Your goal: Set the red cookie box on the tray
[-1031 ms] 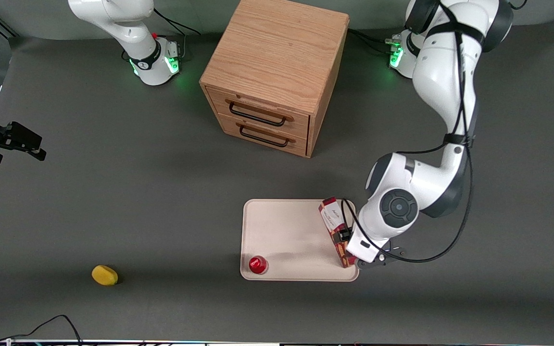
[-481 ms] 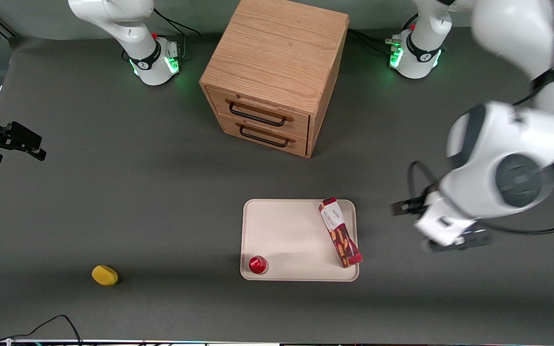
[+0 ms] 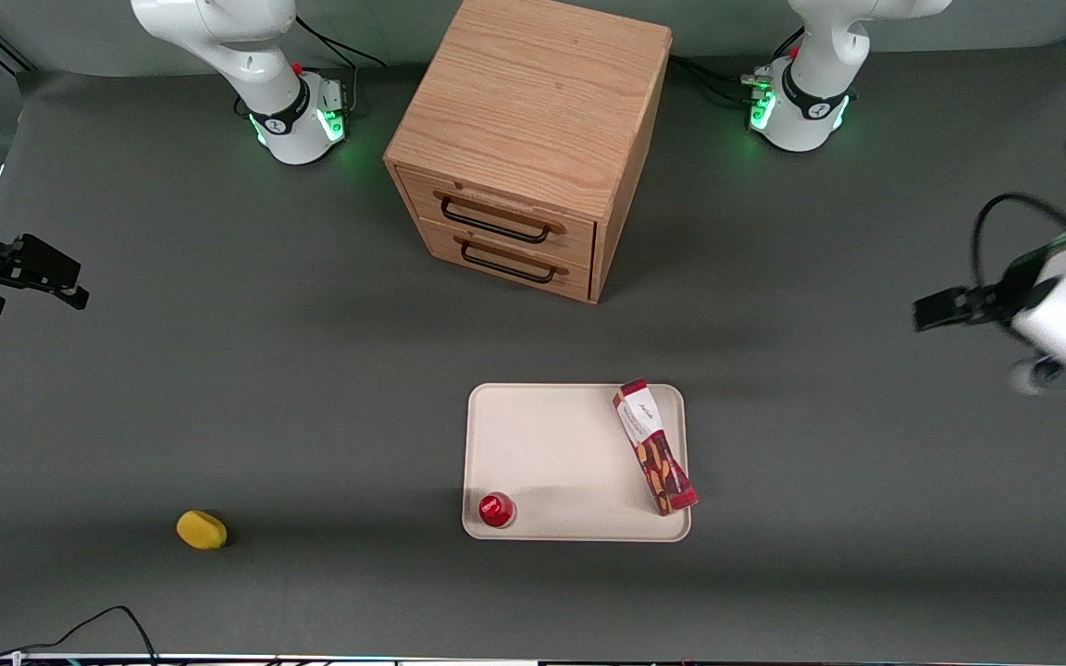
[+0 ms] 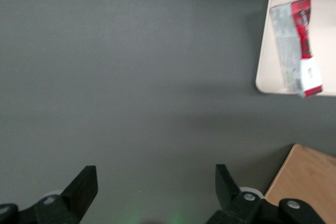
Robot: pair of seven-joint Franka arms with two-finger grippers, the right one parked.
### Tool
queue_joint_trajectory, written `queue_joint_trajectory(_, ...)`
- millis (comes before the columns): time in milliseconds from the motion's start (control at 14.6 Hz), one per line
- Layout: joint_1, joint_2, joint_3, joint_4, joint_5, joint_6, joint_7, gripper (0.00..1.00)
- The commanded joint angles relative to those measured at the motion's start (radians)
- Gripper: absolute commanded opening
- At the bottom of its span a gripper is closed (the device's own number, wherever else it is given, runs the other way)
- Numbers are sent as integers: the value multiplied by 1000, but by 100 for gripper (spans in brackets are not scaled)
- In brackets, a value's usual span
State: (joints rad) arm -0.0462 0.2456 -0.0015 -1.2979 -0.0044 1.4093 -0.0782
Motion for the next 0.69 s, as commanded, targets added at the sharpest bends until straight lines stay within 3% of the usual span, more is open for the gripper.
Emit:
queue_joint_trajectory(0,78,-124,-9,-155,12,39,136,100)
queue_joint_trajectory(137,48,-167,43,-172,32,27,156,100)
queue_joint_trajectory(344,-116,-193,199,-164,61,5,164,100)
queue_joint_trajectory(618,-123,-189,202,-141,52,11,160,100)
